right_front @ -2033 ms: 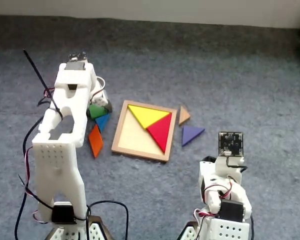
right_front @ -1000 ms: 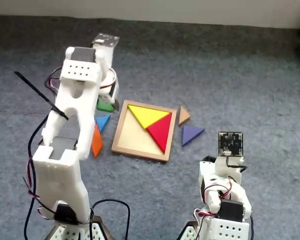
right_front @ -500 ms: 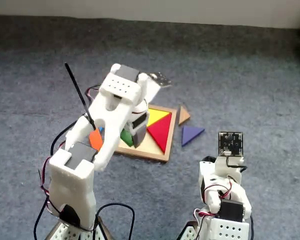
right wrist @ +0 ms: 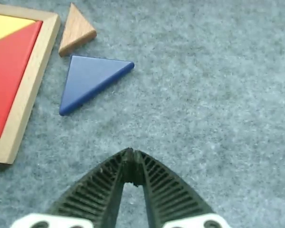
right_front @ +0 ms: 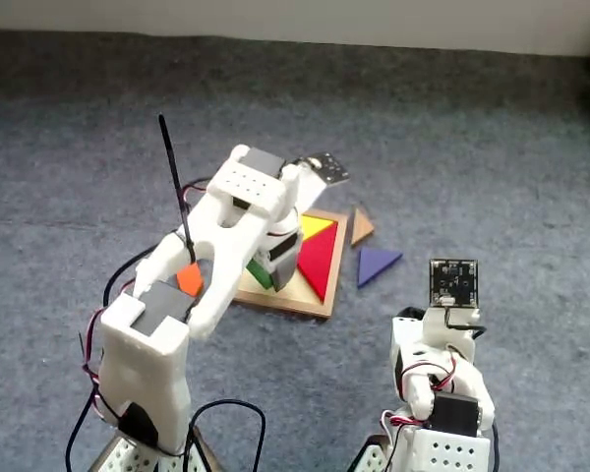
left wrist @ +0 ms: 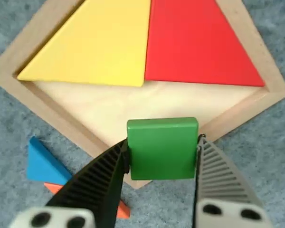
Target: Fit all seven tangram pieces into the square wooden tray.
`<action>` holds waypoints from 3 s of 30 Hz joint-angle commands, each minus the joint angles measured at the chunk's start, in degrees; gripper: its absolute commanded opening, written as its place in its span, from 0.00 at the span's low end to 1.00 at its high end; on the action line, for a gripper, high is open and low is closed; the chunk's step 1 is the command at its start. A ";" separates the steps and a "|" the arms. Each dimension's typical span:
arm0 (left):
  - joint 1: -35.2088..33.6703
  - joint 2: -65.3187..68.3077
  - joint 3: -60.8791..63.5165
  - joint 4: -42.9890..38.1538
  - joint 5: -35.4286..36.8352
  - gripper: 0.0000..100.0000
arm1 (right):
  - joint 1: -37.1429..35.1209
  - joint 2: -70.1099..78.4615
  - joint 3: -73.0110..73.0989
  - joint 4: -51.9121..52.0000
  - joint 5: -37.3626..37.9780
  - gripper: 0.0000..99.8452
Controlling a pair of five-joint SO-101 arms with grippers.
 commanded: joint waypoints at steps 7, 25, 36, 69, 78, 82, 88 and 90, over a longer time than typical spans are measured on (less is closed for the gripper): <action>-0.66 -3.74 -0.92 -1.49 1.05 0.32 | 0.75 -0.13 7.87 -0.40 -0.35 0.01; -5.32 3.21 2.24 -12.48 7.30 0.22 | 0.75 -0.13 7.87 -0.40 -0.35 0.01; -2.59 5.58 -1.36 -7.82 7.47 0.22 | 0.75 -0.13 7.87 -0.48 -0.35 0.01; -22.73 7.43 -11.91 -1.41 1.76 0.23 | 0.75 -0.13 7.87 -0.48 -0.35 0.01; -24.66 17.71 -20.00 -1.93 1.76 0.29 | 0.75 -0.13 7.87 -0.48 -0.35 0.01; -24.40 19.03 -20.18 -1.93 1.76 0.28 | 0.75 -0.13 7.87 -0.48 -0.35 0.01; -23.52 19.12 -19.91 -0.53 1.76 0.21 | 0.84 -0.04 7.87 -1.89 -0.35 0.01; -22.81 19.03 -19.91 1.58 1.67 0.20 | 0.84 -0.04 7.87 -1.89 -0.35 0.01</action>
